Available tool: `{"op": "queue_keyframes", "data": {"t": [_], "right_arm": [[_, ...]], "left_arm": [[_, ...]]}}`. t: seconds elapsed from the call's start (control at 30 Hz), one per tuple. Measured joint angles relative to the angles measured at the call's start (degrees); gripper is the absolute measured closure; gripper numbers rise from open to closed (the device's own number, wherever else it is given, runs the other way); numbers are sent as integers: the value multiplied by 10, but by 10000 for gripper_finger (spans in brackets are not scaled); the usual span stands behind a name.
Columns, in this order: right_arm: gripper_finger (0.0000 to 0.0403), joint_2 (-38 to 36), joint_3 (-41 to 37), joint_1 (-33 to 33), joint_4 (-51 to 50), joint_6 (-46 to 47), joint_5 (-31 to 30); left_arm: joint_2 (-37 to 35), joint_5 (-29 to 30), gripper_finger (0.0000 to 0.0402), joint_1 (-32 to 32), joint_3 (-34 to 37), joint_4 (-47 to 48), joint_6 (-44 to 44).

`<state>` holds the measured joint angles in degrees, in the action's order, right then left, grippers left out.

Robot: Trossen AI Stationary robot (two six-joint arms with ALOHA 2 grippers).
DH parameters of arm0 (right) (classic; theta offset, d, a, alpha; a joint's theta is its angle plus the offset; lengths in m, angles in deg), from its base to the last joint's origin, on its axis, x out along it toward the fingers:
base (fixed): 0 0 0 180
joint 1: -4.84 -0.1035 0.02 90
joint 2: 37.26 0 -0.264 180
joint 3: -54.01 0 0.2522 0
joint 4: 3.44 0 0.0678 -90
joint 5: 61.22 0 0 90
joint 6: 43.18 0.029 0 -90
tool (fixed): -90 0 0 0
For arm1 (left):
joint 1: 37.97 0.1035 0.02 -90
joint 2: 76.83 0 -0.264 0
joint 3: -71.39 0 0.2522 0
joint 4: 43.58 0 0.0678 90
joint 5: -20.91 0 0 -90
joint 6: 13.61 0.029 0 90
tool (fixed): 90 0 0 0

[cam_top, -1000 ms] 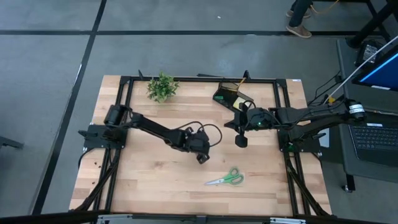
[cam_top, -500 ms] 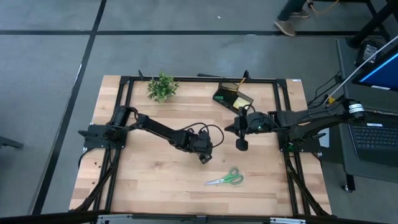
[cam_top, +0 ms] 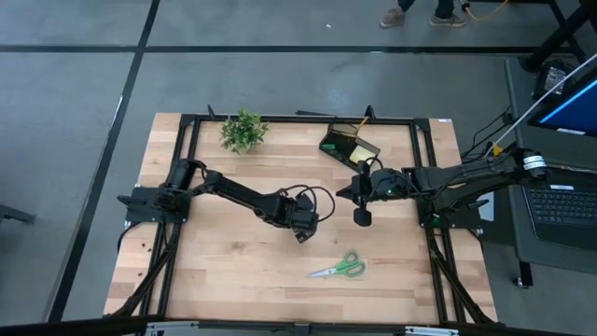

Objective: Pick and place office supplies into organizer
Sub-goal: Put the blue eraser into the black desk organizer

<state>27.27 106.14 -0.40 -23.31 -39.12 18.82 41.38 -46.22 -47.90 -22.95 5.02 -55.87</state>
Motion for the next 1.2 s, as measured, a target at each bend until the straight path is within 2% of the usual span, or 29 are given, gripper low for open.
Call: {"op": "queue_keyframes", "data": {"t": [0.2, 0.47, 0.73, 1.2], "right_arm": [[398, 0, 0, 0, 3, 0, 0], [379, 0, 0, 0, 4, 2, 0], [398, 0, 0, 0, 5, 3, 0], [369, 0, 0, 0, 4, 3, 0]], "left_arm": [[0, -9, 228, 2, 0, -3, -1], [10, -53, 228, 18, -1, -5, -31], [22, -71, 230, 26, -3, -5, -20], [22, -64, 305, 24, -2, -11, 66]]}}
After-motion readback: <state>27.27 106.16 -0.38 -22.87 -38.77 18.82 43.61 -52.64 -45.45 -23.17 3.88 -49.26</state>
